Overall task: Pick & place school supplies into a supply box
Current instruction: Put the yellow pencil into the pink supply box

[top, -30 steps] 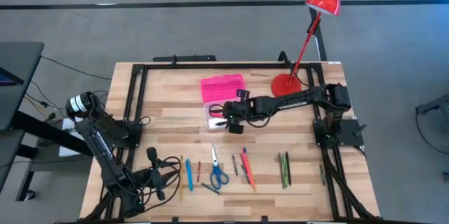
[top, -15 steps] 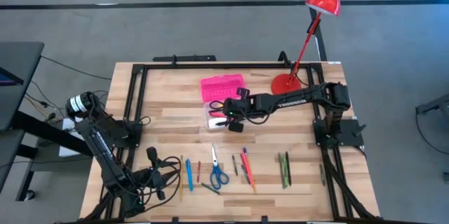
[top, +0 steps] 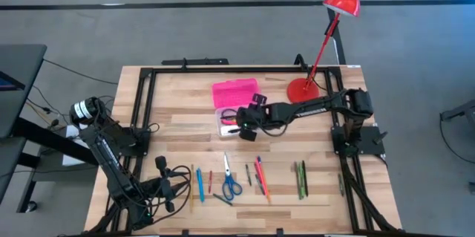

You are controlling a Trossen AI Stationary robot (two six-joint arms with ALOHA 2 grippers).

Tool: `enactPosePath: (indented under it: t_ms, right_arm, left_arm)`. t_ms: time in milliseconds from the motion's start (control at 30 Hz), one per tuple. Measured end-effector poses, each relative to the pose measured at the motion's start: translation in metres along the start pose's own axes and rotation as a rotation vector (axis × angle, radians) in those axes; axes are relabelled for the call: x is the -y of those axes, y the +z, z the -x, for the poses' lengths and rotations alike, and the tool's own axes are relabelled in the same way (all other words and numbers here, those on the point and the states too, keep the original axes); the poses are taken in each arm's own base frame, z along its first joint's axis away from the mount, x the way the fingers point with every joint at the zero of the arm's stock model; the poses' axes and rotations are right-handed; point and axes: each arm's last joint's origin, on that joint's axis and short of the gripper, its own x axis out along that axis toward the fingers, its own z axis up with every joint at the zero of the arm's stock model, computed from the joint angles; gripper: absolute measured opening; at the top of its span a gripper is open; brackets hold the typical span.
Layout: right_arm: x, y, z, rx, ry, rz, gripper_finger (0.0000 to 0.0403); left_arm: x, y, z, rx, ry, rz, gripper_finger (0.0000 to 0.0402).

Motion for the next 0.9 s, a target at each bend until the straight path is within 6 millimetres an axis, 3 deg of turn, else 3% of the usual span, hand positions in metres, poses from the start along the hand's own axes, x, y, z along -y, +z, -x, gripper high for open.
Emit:
enactPosePath:
  t_ms: [200, 367, 533, 700, 900]
  right_arm:
    - [-0.023, -0.004, 0.059, 0.078, 0.003, -0.023, 0.0123]
    - [-0.041, -0.018, 0.116, 0.136, 0.086, -0.070, 0.0117]
    - [-0.064, -0.035, 0.159, 0.229, 0.106, -0.085, 0.0118]
    - [-0.083, -0.050, 0.184, 0.324, 0.067, -0.093, 0.0118]
    - [-0.100, -0.063, 0.198, 0.378, 0.042, -0.074, 0.0118]
  left_arm:
    - [-0.001, 0.000, -0.001, 0.001, 0.009, -0.007, 0.0120]
    - [-0.002, -0.001, -0.001, 0.003, 0.019, -0.023, 0.0120]
    - [-0.002, 0.000, -0.001, 0.011, 0.026, -0.021, 0.0120]
    - [-0.005, 0.002, -0.009, 0.003, 0.054, -0.011, 0.0120]
    - [-0.009, 0.004, -0.020, -0.040, 0.075, 0.080, 0.0120]
